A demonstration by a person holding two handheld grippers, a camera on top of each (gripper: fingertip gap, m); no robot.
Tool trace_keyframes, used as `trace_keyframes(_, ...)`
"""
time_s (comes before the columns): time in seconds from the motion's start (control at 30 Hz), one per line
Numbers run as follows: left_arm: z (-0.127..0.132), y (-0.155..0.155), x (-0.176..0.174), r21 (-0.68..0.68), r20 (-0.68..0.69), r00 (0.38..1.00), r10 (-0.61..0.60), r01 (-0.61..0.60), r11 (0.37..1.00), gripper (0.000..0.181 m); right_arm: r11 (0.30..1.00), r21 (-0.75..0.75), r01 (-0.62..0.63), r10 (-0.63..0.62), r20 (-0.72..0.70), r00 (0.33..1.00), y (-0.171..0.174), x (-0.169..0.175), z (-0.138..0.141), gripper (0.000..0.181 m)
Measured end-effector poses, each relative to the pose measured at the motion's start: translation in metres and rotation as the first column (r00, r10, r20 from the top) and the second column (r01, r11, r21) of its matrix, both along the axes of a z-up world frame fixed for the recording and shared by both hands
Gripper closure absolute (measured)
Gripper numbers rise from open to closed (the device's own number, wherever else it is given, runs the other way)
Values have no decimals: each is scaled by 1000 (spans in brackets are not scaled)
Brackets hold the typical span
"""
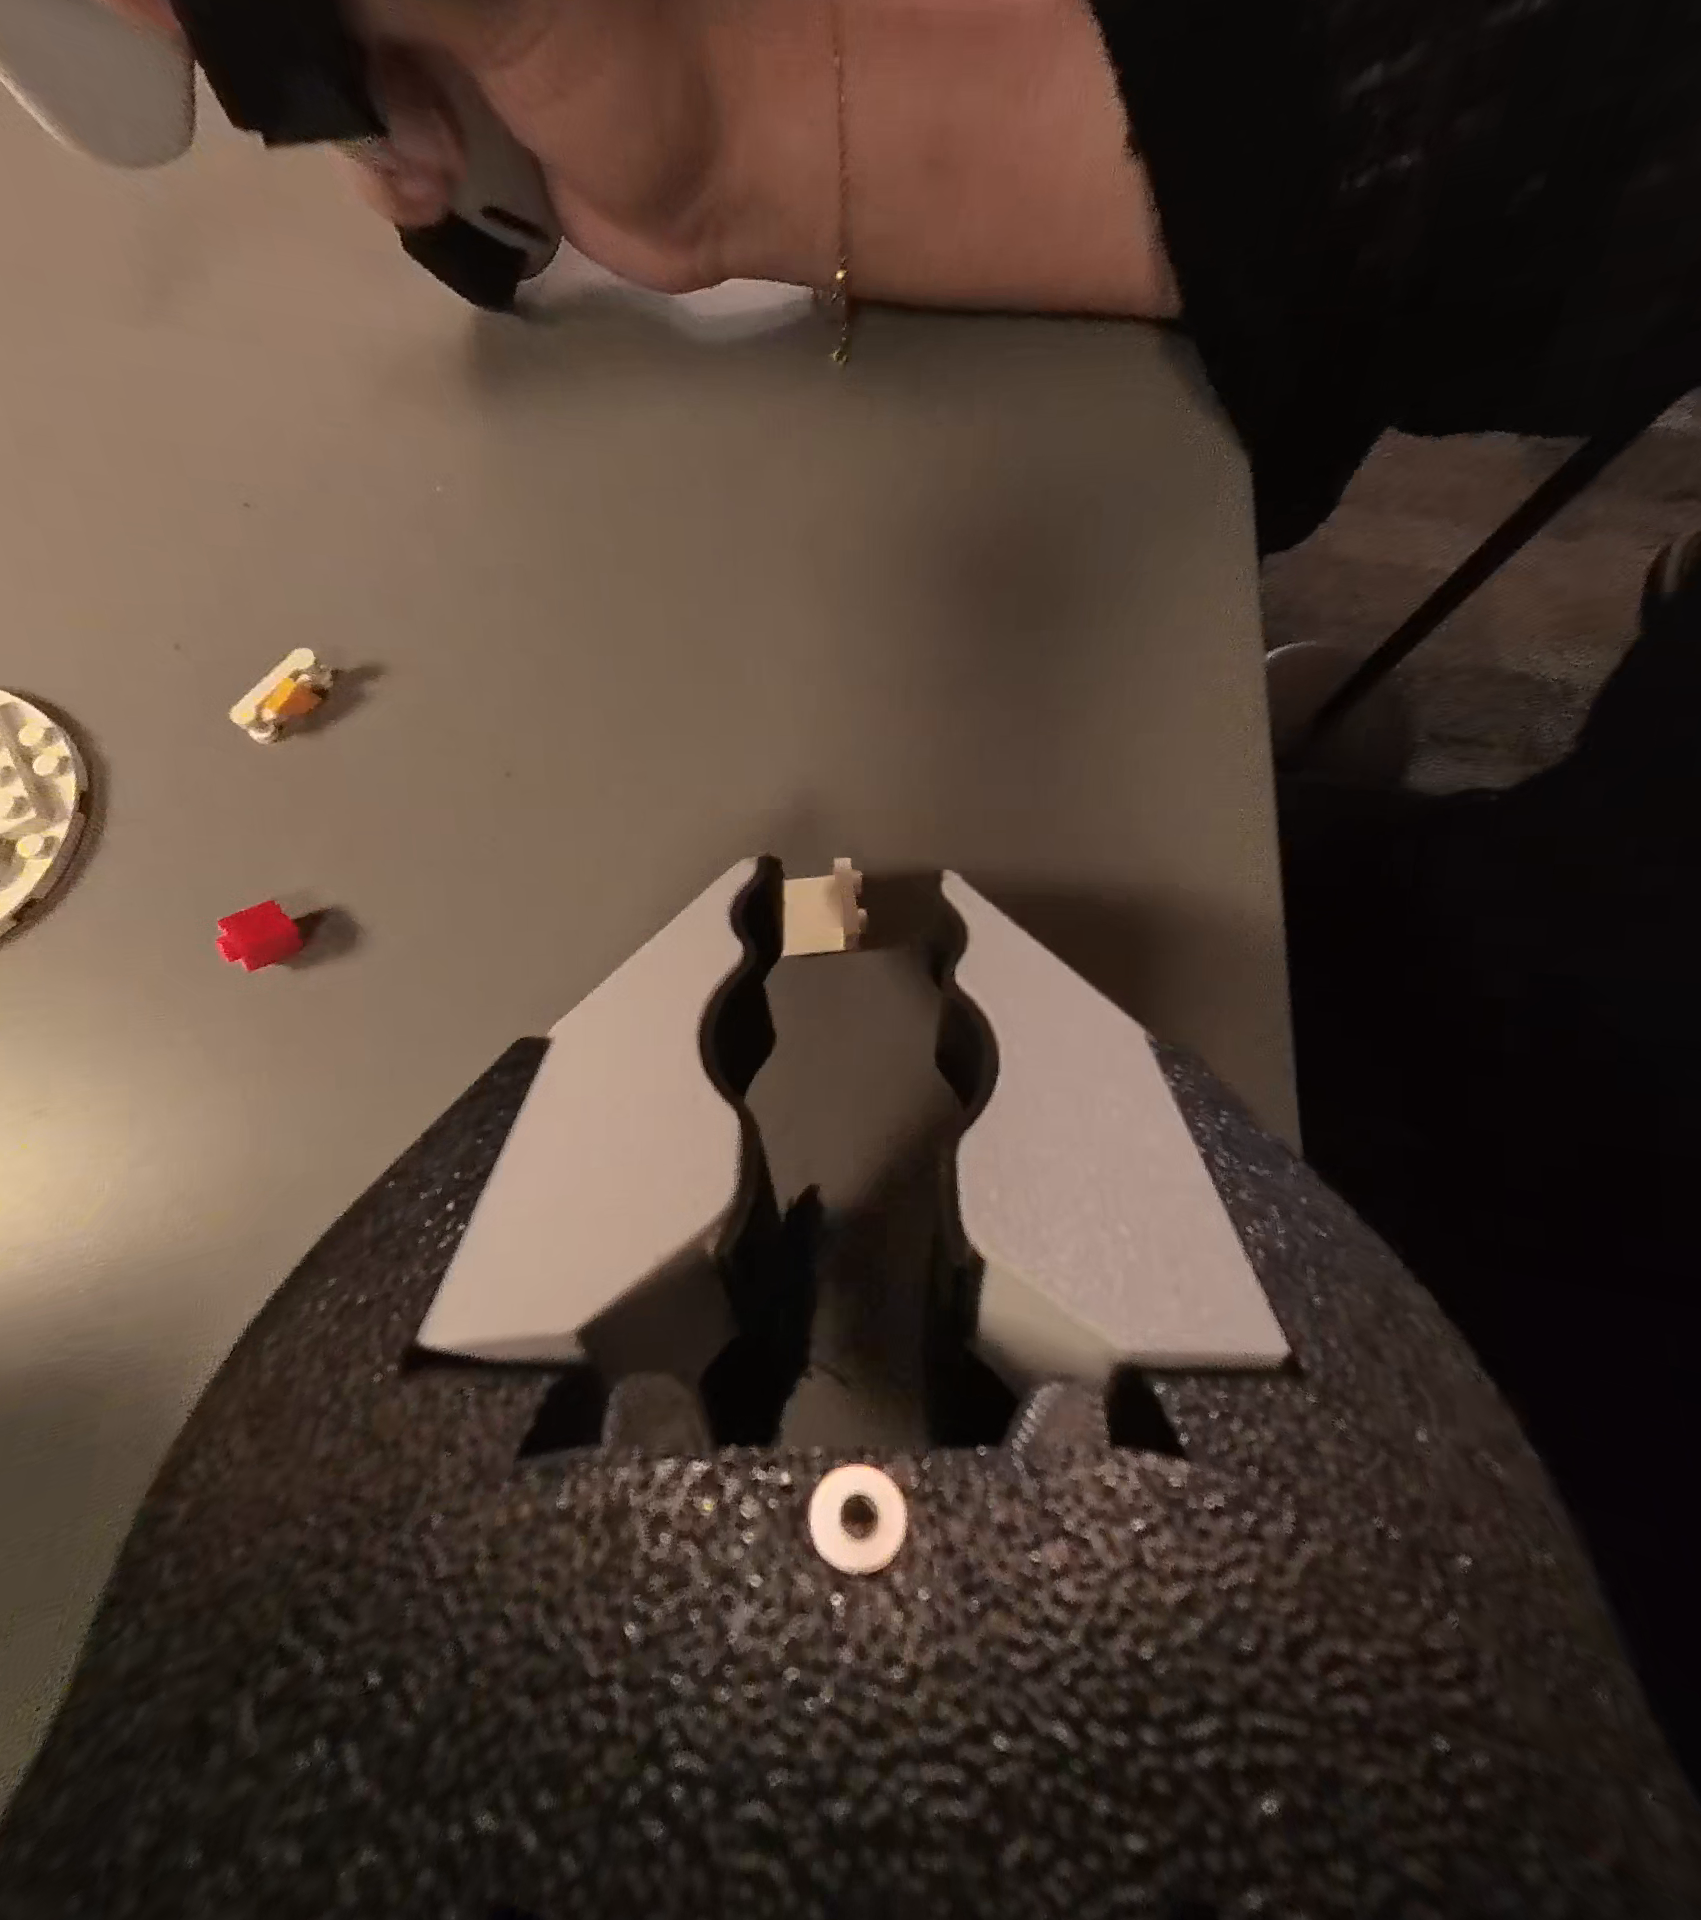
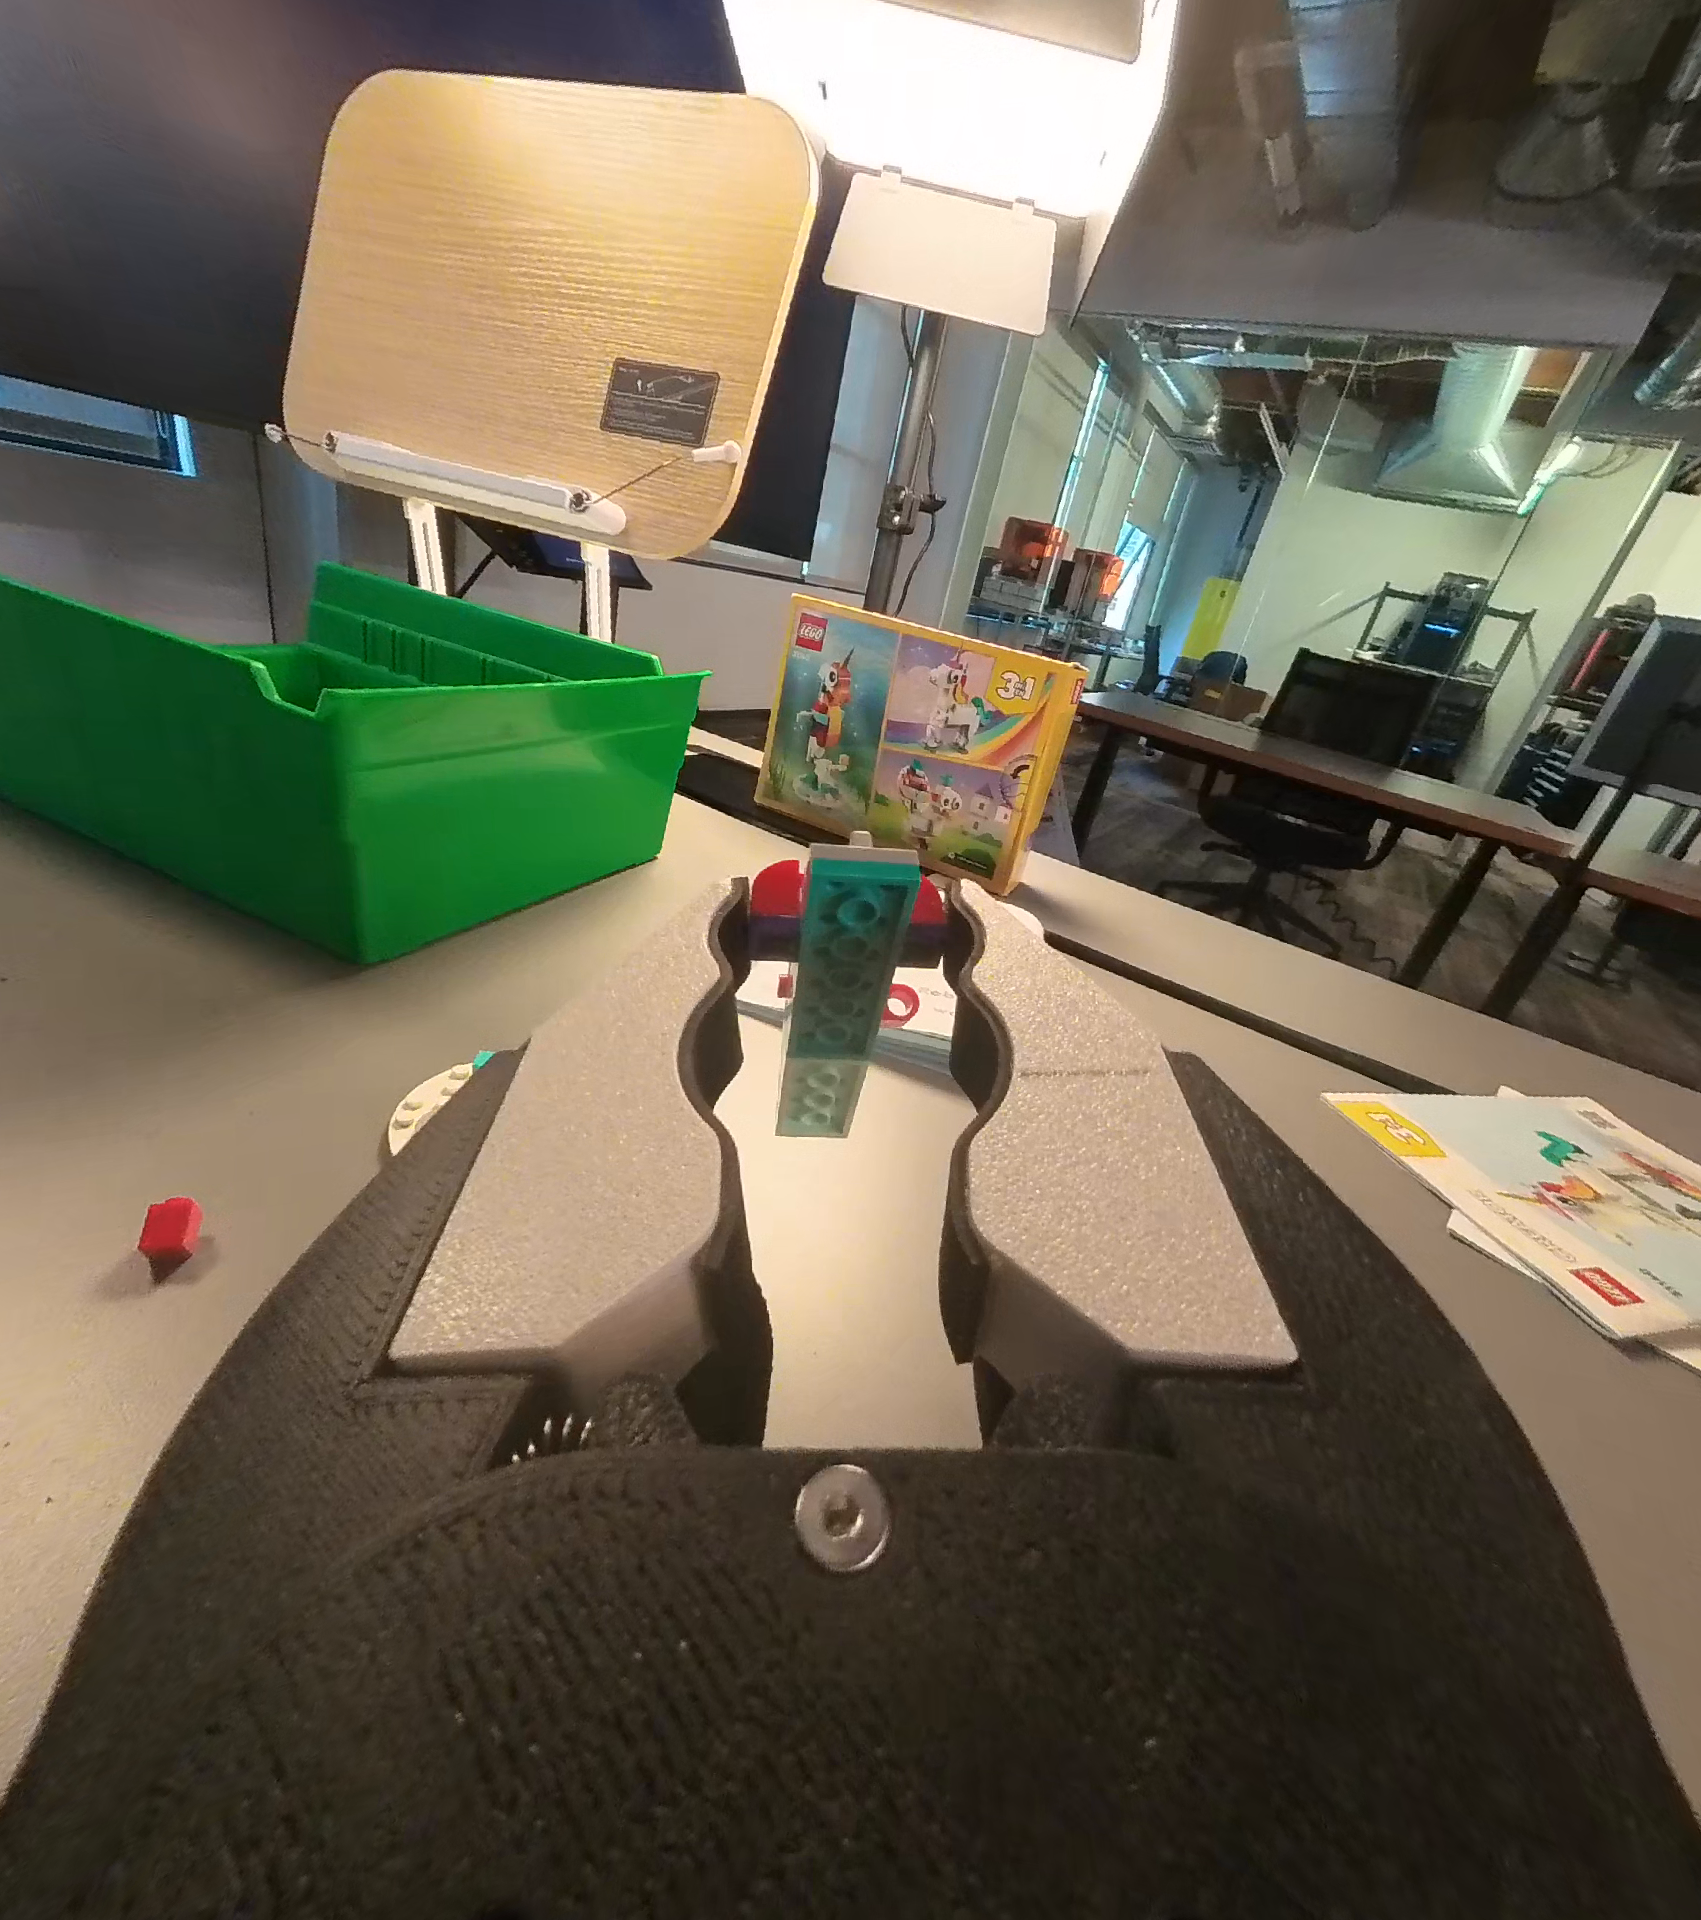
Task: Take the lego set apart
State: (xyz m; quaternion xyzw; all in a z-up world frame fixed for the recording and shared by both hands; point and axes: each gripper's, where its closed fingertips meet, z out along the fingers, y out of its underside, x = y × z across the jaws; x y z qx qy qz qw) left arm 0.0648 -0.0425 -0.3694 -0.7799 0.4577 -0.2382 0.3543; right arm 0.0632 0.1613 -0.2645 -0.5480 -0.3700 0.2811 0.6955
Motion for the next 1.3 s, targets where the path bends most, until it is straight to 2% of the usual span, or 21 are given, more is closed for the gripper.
trace_keyframes(0.1,-9,4,-3,23,-59,998,8,-7,1000,165,1000,-1,-3,3,1,1000,-1,-1,0,146)
trace_keyframes(0.2,-1,10,-10,93,-113,994,2,8,996,172,1000,1,-7,7,2,1000,-2,-1,0,146)
trace_keyframes(0.27,31,32,-28,253,-117,991,71,-39,967,178,1000,1,-9,9,1,1000,-2,-2,0,146)
trace_keyframes(0.3,56,48,-44,349,-100,985,139,-96,932,177,1000,1,-9,9,1,1000,-2,-2,0,146)
trace_keyframes(0.4,141,91,-104,546,94,937,336,-331,770,178,1000,4,-9,9,4,1000,-2,-2,0,146)
trace_keyframes(0.47,175,117,-154,572,162,878,451,-456,682,177,1000,3,-7,7,5,1000,-2,-2,0,146)
trace_keyframes(0.5,174,132,-179,540,132,850,511,-494,682,178,1000,2,-6,6,3,1000,-1,-1,0,146)
trace_keyframes(0.53,163,147,-202,467,66,823,564,-525,711,178,1000,0,-6,6,2,1000,-1,-1,0,146)
trace_keyframes(0.6,130,174,-233,271,-40,796,605,-574,773,178,1000,1,-8,8,2,1000,-1,-2,0,146)
trace_keyframes(0.67,95,196,-254,107,-120,782,611,-602,792,177,1000,6,-11,11,8,1000,-2,-3,0,146)
trace_keyframes(0.77,43,208,-281,-44,-300,736,607,-646,762,177,1000,19,-12,11,22,1000,-3,-4,-1,146)
trace_keyframes(0.87,11,202,-292,-115,-444,694,566,-671,733,177,1000,21,-14,14,29,999,-3,-5,-2,146)
trace_keyframes(0.93,-2,198,-295,-156,-489,684,542,-679,717,162,1000,19,-17,16,26,1000,-3,-6,-2,146)
trace_keyframes(1.0,5,201,-298,-121,-475,667,574,-695,708,152,1000,19,-19,18,26,1000,-3,-6,-2,146)
trace_keyframes(1.03,18,206,-300,-53,-444,650,616,-706,706,150,1000,19,-19,18,25,1000,-3,-6,-1,146)
trace_keyframes(1.1,68,212,-291,144,-287,637,716,-710,689,147,1000,18,-15,15,22,1000,-2,-5,-1,146)
trace_keyframes(1.13,99,206,-273,238,-164,666,728,-689,684,150,1000,16,-12,11,19,1000,-2,-4,-1,146)
trace_keyframes(1.2,149,174,-219,376,50,763,644,-612,696,160,1000,8,-5,5,9,1000,0,-2,0,146)
trace_keyframes(1.23,158,153,-187,409,110,815,569,-559,721,166,1000,2,-3,3,2,1000,1,-1,0,146)
trace_keyframes(1.27,153,131,-155,414,121,865,486,-489,768,169,1000,-4,-2,2,-4,1000,2,0,0,146)
trace_keyframes(1.3,135,113,-128,393,82,903,421,-418,819,169,1000,-9,-2,2,-9,1000,3,0,1,146)
